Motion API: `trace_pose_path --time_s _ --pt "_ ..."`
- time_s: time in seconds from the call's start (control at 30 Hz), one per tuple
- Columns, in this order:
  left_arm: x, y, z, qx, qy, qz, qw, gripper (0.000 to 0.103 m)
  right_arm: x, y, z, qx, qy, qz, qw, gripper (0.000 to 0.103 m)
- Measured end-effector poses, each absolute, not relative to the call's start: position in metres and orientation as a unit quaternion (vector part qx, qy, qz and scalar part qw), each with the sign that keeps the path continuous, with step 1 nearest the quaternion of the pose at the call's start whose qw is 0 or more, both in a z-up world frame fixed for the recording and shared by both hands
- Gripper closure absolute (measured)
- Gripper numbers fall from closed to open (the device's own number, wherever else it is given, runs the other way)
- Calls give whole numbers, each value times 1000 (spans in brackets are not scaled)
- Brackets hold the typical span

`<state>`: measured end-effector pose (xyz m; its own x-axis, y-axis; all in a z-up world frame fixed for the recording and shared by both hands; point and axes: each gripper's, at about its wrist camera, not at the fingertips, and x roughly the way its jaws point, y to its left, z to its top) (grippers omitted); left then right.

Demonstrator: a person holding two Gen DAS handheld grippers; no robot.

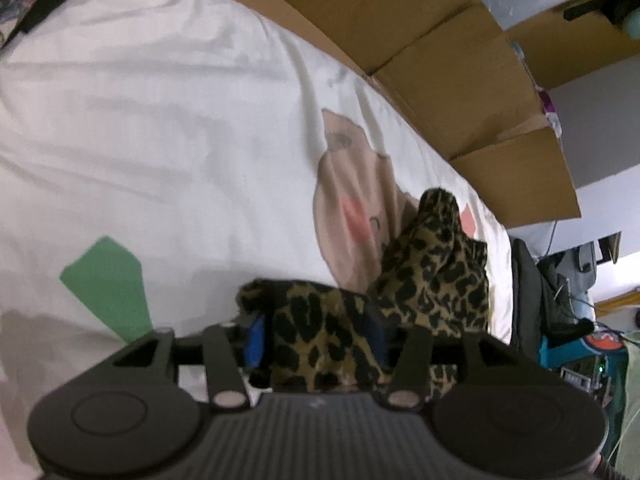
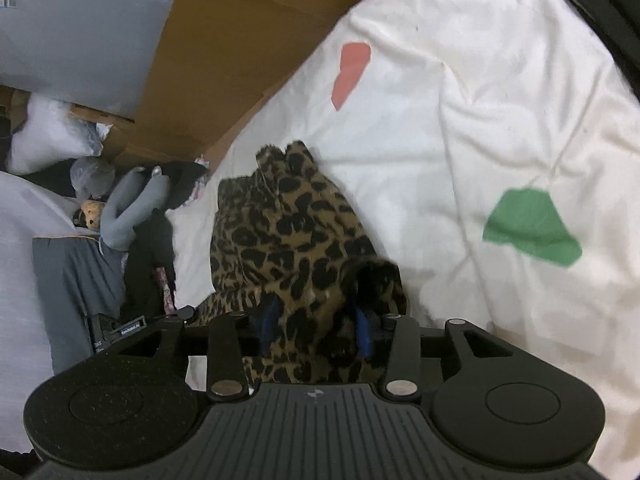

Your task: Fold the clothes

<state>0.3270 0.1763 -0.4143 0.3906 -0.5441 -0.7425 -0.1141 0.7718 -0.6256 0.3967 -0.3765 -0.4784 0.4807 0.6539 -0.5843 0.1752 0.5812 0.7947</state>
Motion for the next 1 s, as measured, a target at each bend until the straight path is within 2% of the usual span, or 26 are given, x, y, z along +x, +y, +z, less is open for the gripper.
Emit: trace_pose_path --time_s 0.4,1.0 --pt "324 181 -407 -336 525 -160 765 49 398 -365 -486 429 476 166 750 59" --pt "350 179 -384 -349 486 -172 783 49 420 -381 -466 433 431 150 777 59"
